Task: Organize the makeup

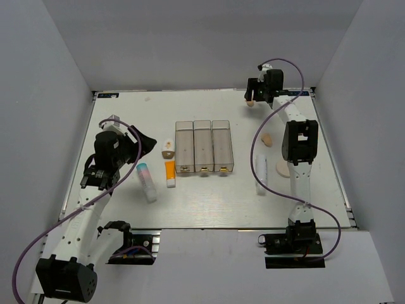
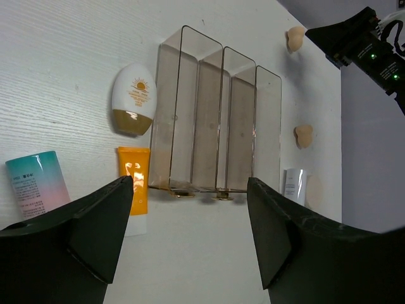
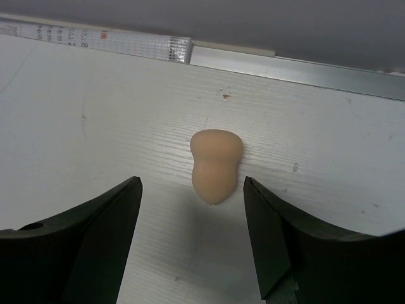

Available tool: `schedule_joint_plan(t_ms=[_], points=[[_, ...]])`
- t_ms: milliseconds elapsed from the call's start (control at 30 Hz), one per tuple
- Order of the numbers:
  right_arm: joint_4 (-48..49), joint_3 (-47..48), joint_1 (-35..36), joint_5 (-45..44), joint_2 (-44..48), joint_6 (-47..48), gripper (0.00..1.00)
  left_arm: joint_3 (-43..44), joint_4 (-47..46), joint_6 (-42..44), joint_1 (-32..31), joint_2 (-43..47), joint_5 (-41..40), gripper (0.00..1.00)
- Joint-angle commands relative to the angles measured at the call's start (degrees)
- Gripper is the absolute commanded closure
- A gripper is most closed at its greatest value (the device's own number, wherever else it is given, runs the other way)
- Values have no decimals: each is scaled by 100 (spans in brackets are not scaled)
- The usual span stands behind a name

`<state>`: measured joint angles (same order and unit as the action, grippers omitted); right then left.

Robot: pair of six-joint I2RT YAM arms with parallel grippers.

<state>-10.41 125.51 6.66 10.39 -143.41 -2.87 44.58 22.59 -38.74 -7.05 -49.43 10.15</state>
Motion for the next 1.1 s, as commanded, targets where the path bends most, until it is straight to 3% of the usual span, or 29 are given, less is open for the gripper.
schedule_joint_plan(t_ms=[0, 667, 767, 900, 1067], points=[[207, 281, 72, -248, -107, 68, 30, 51, -176, -107, -51, -49, -101, 18], [207, 527, 222, -820, -582, 261, 41, 16, -35, -160, -51, 100, -172, 18], [215, 509, 213, -758, -609, 261, 49, 25, -9, -186, -51, 100, -172, 18], [294, 404, 205, -653, -486, 252, 72, 7, -26, -213, -51, 65, -93, 18], [881, -664, 117, 13, 486, 454, 78, -116, -88, -283, -51, 21, -5, 18]])
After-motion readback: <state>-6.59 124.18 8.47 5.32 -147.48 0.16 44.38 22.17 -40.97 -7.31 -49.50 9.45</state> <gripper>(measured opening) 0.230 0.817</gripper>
